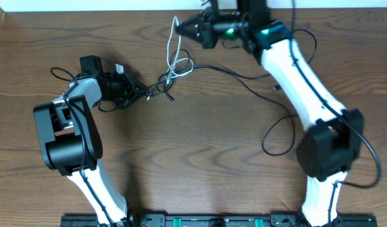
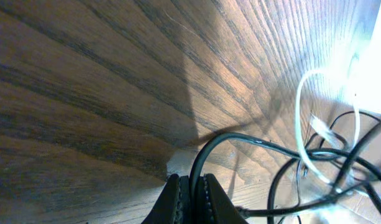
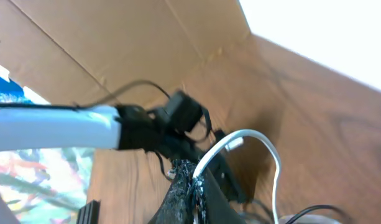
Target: Untangle cables
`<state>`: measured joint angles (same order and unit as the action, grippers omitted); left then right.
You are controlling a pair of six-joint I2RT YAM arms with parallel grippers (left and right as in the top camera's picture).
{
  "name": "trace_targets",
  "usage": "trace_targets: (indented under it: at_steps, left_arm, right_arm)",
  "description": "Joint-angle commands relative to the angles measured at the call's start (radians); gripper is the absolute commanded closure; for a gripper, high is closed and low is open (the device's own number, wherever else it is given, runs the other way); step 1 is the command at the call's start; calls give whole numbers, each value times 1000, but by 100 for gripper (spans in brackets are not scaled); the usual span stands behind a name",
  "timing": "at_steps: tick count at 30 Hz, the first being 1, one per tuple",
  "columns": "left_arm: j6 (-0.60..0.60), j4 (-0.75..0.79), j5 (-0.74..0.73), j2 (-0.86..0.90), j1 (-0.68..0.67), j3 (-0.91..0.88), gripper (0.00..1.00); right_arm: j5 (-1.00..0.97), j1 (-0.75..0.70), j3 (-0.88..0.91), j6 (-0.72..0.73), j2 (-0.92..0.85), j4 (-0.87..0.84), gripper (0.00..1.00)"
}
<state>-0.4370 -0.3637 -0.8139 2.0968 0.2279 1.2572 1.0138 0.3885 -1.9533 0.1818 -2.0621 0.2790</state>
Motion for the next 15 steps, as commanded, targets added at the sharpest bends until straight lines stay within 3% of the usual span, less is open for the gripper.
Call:
trace_targets:
  at_steps: [1, 15]
  left_arm:
    - [13, -6, -5, 18, 3, 3, 93]
    - [13, -6, -5, 18, 3, 3, 93]
  right_arm:
    - [7, -30, -8, -23, 130, -15, 99]
    - [6, -98, -8, -22, 320, -199, 99]
